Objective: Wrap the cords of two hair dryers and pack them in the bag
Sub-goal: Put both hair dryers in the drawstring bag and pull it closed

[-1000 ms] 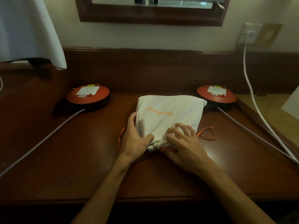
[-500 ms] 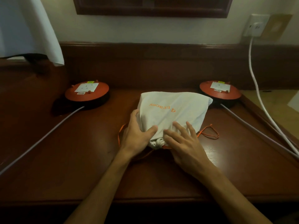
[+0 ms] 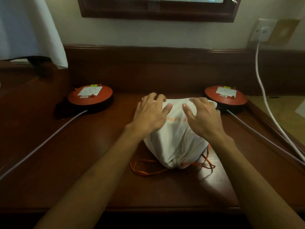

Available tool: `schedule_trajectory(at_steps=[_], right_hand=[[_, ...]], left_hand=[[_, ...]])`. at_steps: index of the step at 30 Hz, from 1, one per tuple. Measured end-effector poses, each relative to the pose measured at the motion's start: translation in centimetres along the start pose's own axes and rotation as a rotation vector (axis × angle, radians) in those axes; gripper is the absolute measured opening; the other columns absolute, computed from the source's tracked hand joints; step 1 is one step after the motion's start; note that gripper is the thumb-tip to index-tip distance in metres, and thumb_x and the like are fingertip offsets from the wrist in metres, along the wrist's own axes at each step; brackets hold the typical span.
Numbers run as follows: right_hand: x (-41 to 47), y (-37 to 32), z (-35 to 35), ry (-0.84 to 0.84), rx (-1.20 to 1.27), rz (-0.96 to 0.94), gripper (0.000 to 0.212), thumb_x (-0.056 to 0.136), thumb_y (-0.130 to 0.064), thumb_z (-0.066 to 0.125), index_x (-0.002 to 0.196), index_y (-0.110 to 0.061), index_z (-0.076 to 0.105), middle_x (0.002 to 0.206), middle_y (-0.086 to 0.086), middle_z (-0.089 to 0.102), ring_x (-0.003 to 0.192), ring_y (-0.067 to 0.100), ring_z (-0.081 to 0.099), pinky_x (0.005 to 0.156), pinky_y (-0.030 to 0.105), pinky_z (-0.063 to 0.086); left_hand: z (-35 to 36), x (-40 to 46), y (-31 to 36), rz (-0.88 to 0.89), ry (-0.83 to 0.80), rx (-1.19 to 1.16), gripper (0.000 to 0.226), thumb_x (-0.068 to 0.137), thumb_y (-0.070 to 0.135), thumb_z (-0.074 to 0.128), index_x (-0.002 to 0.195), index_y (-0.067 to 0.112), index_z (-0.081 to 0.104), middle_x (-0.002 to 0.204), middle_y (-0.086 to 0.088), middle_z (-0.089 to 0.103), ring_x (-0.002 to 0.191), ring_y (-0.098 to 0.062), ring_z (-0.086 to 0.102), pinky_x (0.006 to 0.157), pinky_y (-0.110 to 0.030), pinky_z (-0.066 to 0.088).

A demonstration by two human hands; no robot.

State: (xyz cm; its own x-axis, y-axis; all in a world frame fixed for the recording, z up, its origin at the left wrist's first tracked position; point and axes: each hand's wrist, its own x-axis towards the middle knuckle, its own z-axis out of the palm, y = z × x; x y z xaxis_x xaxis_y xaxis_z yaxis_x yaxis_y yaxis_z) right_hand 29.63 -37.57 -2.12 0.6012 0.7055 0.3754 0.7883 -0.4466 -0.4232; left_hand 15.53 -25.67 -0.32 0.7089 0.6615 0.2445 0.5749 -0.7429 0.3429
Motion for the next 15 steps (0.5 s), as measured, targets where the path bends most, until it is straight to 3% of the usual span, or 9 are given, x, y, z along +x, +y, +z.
schedule_trajectory(at_steps=[3, 5, 10, 15], right_hand=[[2.4, 1.6, 3.0, -0.257, -0.186, 0.025, 0.067, 0.1, -0.066, 0.026, 0.158, -0.036, 0.018, 0.17, 0.002, 0.001, 0.155, 0.035, -0.008, 0.12, 0.068, 0.003], [2.8, 2.6, 4.5, -0.323, -0.292, -0.002, 0.069, 0.098, -0.07, 0.017, 0.159, -0.039, 0.008, 0.169, 0.001, -0.016, 0.151, 0.036, -0.025, 0.117, 0.07, -0.008], [3.4, 2.5, 4.9, -0.391, -0.348, -0.034, 0.075, 0.098, -0.07, 0.018, 0.16, -0.036, -0.006, 0.166, 0.003, -0.027, 0.147, 0.037, -0.035, 0.117, 0.068, -0.013], [4.4, 2.9, 4.4, -0.441, -0.234, -0.084, 0.074, 0.098, -0.069, 0.023, 0.16, -0.038, -0.002, 0.166, 0.0, -0.026, 0.147, 0.031, -0.036, 0.118, 0.063, -0.016]], left_hand=[[3.8, 1.7, 0.0, -0.003, -0.182, 0.113, 0.066, 0.102, 0.063, 0.022, 0.16, 0.032, 0.014, 0.17, -0.006, -0.004, 0.155, -0.029, -0.014, 0.124, -0.05, -0.007], [5.1, 2.4, -0.7, -0.003, -0.208, 0.168, 0.073, 0.098, 0.068, 0.024, 0.16, 0.035, 0.005, 0.169, -0.006, -0.01, 0.153, -0.028, -0.022, 0.123, -0.051, -0.013], [4.7, 3.8, -1.6, 0.004, -0.206, 0.157, 0.078, 0.094, 0.07, 0.037, 0.159, 0.04, 0.007, 0.17, -0.001, -0.006, 0.154, -0.026, -0.018, 0.123, -0.054, -0.007], [3.9, 3.6, -1.4, -0.04, -0.244, 0.148, 0.079, 0.095, 0.07, 0.033, 0.16, 0.037, 0.001, 0.169, -0.002, -0.011, 0.154, -0.027, -0.02, 0.124, -0.054, -0.006]])
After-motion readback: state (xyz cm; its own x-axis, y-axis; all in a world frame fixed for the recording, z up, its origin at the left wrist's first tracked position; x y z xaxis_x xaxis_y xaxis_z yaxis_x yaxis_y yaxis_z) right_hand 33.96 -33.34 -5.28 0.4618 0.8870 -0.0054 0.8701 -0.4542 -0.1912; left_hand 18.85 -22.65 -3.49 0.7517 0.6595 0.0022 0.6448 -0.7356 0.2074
